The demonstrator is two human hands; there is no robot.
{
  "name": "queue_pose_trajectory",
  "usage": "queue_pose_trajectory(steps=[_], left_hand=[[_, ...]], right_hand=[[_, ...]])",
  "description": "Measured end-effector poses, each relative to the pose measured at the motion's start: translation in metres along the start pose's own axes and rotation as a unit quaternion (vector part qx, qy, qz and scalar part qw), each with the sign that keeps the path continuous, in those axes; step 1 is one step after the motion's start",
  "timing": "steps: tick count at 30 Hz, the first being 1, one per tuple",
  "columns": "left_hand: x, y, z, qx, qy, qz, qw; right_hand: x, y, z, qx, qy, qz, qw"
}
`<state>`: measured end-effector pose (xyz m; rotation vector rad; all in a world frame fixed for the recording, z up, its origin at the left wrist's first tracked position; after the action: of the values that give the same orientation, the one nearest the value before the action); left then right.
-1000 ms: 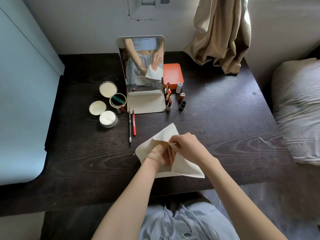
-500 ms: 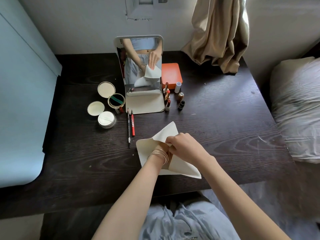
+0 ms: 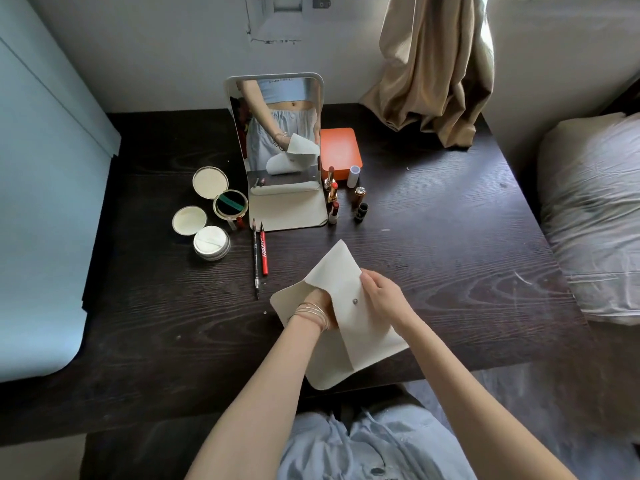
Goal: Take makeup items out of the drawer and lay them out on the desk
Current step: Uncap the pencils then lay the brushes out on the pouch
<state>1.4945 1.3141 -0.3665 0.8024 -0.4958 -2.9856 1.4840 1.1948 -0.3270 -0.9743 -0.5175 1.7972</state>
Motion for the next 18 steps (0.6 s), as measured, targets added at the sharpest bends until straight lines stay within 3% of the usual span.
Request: queue_pose_trajectory(steps=[2,4,6,10,11,13,14,15,16,18], left_hand=[[0.000,-0.015,0.001,-0.072,0.034,0.168,0.983],[-0.012,-0.014,0.010,-0.091,0.093,0.149,0.980],[-0.027,-0.009,0.006,-0.033,0.147,0.110,0.982],[-0.023,-0.009,-0.003,-0.031,0.150,0.176,0.972],[-0.021,-0.011,-0.001,-0.030,0.151,0.270,0.950],[0.002,-0.022,-0.004,-0.095,0.092,0.567,0.813],[0.005,-0.016,-0.004,-0.075,0.067,0.640,0.761],[0.007,-0.008,-0.007,-0.056,0.038,0.651,0.756],[0.007,-0.007,-0.012,-0.040,0.035,0.694,0.718],[0.002,-0.011,-0.012,-0.017,0.041,0.793,0.608]], right_hand=[[0.001,0.006,-0.002,0.011,0.003,-0.019,1.000],[0.003,0.009,-0.007,0.015,0.013,-0.037,0.999],[0.005,0.013,-0.011,0.029,0.022,-0.046,0.998],[-0.006,0.020,-0.019,0.044,0.073,-0.058,0.995],[-0.010,0.021,-0.021,0.045,0.083,-0.054,0.994],[-0.018,0.022,-0.024,0.047,0.102,-0.040,0.993],[-0.023,0.023,-0.025,0.049,0.115,-0.035,0.992],[-0.028,0.026,-0.025,0.055,0.131,-0.035,0.989],[-0.035,0.031,-0.025,0.063,0.151,-0.041,0.986],[-0.050,0.048,-0.022,0.086,0.187,-0.068,0.976]])
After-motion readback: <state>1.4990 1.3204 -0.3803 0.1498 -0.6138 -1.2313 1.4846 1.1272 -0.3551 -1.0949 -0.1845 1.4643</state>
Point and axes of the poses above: each hand's wrist, its own z-axis away from the middle knuckle, its own x-axis out of the palm, y = z × x, the point moved 9 cm from there along -z, towards the middle knuckle, and after that the axes turned 8 degrees about -y, right-handed, at the moved point
